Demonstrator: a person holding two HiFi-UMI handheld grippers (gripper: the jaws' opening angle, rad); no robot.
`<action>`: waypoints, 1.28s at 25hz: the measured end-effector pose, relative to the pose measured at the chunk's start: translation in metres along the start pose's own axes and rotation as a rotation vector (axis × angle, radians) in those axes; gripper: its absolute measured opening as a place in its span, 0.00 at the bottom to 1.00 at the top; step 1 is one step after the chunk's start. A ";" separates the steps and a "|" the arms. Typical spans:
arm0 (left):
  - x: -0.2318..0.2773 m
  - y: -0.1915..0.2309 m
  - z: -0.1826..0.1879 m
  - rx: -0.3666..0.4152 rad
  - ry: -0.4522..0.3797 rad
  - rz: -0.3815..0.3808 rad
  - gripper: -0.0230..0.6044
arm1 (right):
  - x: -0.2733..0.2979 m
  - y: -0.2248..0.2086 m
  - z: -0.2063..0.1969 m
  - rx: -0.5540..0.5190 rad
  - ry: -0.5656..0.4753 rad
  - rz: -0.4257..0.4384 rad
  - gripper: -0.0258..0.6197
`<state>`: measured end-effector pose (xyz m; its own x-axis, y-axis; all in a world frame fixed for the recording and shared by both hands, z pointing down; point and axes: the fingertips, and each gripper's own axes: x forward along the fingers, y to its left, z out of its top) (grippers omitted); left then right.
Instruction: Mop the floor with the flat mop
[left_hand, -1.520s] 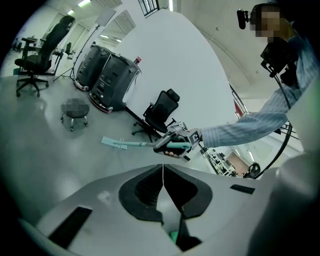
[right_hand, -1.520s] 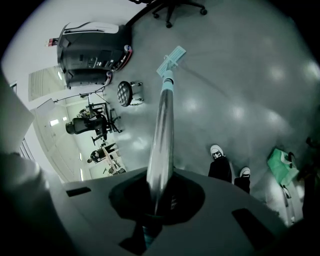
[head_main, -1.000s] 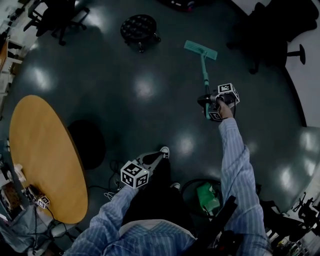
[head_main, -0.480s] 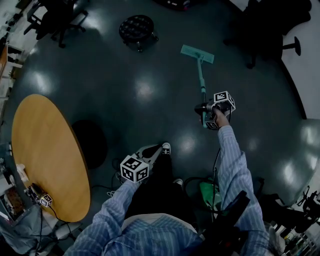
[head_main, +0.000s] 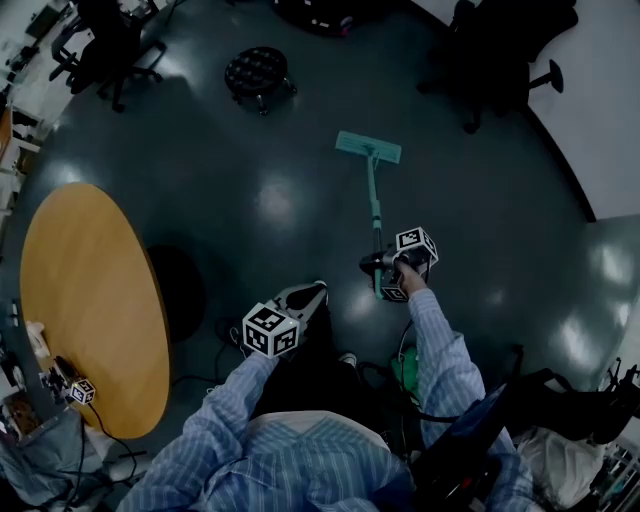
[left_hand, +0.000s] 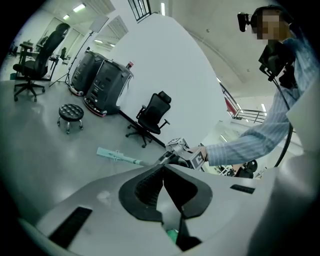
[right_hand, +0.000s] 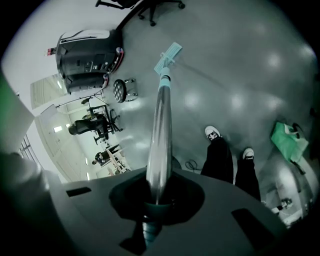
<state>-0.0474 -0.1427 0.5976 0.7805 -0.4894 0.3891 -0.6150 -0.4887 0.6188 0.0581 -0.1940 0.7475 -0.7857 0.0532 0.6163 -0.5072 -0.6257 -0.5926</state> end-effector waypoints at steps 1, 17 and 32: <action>-0.002 -0.010 -0.004 0.006 -0.003 -0.007 0.05 | -0.002 -0.013 -0.016 0.017 0.006 0.015 0.08; -0.067 -0.158 -0.117 0.075 -0.057 -0.062 0.05 | -0.046 -0.200 -0.264 0.023 0.064 0.034 0.08; -0.122 -0.228 -0.201 0.049 -0.153 -0.038 0.05 | -0.107 -0.350 -0.423 -0.014 0.104 -0.025 0.08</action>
<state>0.0201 0.1735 0.5465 0.7793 -0.5724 0.2550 -0.5929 -0.5418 0.5958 0.1702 0.3482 0.6699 -0.8046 0.1495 0.5746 -0.5317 -0.6122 -0.5852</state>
